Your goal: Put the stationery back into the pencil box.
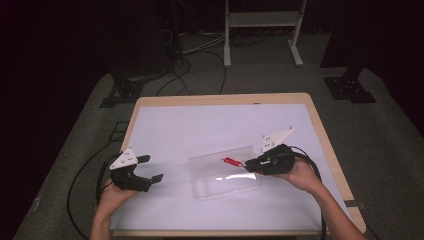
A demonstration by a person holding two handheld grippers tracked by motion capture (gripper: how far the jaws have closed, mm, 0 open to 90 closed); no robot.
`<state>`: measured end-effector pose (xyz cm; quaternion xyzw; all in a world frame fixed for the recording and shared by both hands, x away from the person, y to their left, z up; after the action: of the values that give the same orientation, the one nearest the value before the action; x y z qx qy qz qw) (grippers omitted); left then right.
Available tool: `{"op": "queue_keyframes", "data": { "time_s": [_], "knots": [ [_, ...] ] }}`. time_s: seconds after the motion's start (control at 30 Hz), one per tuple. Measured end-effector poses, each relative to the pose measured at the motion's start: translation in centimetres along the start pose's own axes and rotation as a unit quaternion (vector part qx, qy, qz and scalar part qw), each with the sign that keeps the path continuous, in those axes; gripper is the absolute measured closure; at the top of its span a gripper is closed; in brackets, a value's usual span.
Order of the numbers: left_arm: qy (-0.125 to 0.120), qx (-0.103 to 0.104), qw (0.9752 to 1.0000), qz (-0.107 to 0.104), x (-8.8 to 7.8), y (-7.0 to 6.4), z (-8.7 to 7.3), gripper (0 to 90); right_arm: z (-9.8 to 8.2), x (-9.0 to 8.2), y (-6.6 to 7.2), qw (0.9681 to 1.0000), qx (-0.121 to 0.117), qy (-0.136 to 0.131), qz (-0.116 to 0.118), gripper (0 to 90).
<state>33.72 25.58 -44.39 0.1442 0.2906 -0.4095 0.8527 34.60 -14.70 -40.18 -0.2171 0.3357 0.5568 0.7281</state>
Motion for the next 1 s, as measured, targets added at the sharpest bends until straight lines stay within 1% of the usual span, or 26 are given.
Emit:
{"op": "queue_keyframes", "data": {
  "time_s": [0.33, 0.5, 0.7, 0.77, 0.8, 0.83, 0.87, 1.0],
  "knots": [
    [0.0, 0.0, 1.0, -0.002, 0.0, 0.0, 0.0, 11.3, 0.6, 1.4, 0.2, 0.9998, -0.011, 0.003, 0.013, 78.6],
    [-0.004, -0.002, 1.0, -0.001, -0.1, 0.0, 0.0, 11.2, 0.8, 2.3, 0.2, 0.9995, -0.019, 0.013, 0.02, 78.7],
    [-0.001, -0.002, 1.0, -0.002, -0.1, 0.0, -0.1, 11.2, 0.7, 3.2, 0.2, 0.9988, -0.033, 0.025, 0.027, 78.6],
    [-0.002, -0.003, 1.0, -0.002, -0.1, 0.0, -0.1, 11.2, 0.7, 3.5, 0.2, 0.9986, -0.032, 0.029, 0.029, 78.6],
    [-0.003, -0.003, 1.0, -0.002, -0.1, 0.0, -0.1, 11.2, 0.7, 3.7, 0.1, 0.9984, -0.036, 0.032, 0.03, 78.6],
    [-0.003, -0.003, 1.0, -0.002, -0.1, 0.0, -0.1, 11.2, 0.6, 3.9, 0.2, 0.9984, -0.033, 0.033, 0.031, 78.6],
    [-0.004, -0.003, 1.0, -0.002, -0.2, 0.0, -0.1, 11.2, 0.6, 4.0, 0.0, 0.9982, -0.036, 0.034, 0.033, 78.6],
    [-0.006, -0.004, 1.0, -0.001, -0.3, 0.1, -0.1, 11.0, 0.5, 4.6, -0.2, 0.9979, -0.034, 0.039, 0.038, 78.6]
  ]
}}
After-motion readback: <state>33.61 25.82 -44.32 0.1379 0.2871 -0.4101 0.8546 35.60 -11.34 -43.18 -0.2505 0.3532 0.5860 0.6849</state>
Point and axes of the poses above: each handheld gripper's, and its own axes: x roughly forward along the jaws, z roughly out of its top, y roughly to its left, the point moved 4 cm from there along x, roughly forward along the jaws, and after that the axes turned 5 degrees about y, right-handed, at the moved point
